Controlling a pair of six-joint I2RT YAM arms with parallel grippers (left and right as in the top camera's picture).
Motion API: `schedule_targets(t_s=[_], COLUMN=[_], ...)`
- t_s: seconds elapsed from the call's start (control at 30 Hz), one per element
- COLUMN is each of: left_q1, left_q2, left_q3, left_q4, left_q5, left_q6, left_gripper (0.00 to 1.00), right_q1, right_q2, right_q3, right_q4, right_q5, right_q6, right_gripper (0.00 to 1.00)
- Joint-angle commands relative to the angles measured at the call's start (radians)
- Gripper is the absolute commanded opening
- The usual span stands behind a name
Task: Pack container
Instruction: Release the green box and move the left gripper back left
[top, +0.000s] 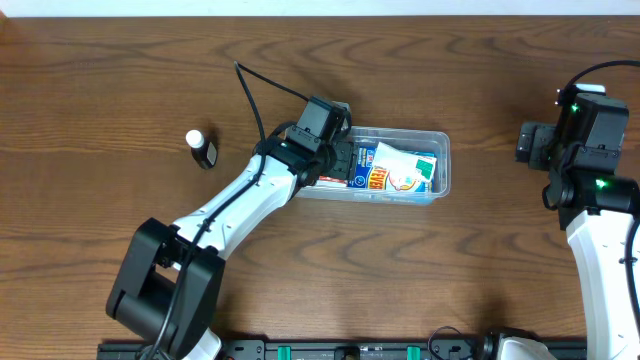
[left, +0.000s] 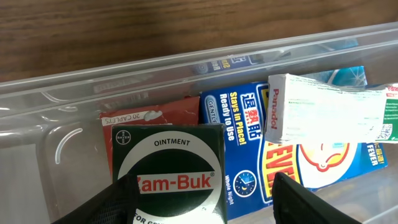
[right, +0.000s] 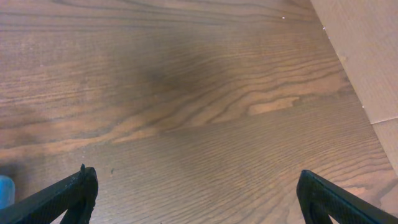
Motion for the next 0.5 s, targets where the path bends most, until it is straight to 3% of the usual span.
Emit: schedule_targets(t_s=[0.0, 0.1, 0.23, 0.47], left_q1=[0.000, 0.012, 0.074, 0.326], left_q2=[-0.079, -0.174, -0.296, -0.349], left_q3=[0.018, 0.018, 0.024, 0.099], left_q4=[-0.005, -0.039, -0.136, -0.323], left_q5=[-0.002, -0.015, -0.133, -0.170], left_q6=[0.008, 0.086, 0.101, 0.149], left_gripper=[0.69, 0.69, 0.69, 0.70], right_q1=[-0.006, -0.006, -0.006, -0.006], right_q2=[-0.006, -0.006, -0.006, -0.006], right_q3=[0.003, 0.003, 0.003, 0.003], right_q4=[-0.001, -0.001, -0.001, -0.001], right_q5=[0.011, 0.011, 0.011, 0.011], right_q6=[0.012, 0.012, 0.012, 0.012], right_gripper=[0.99, 0.99, 0.99, 0.99])
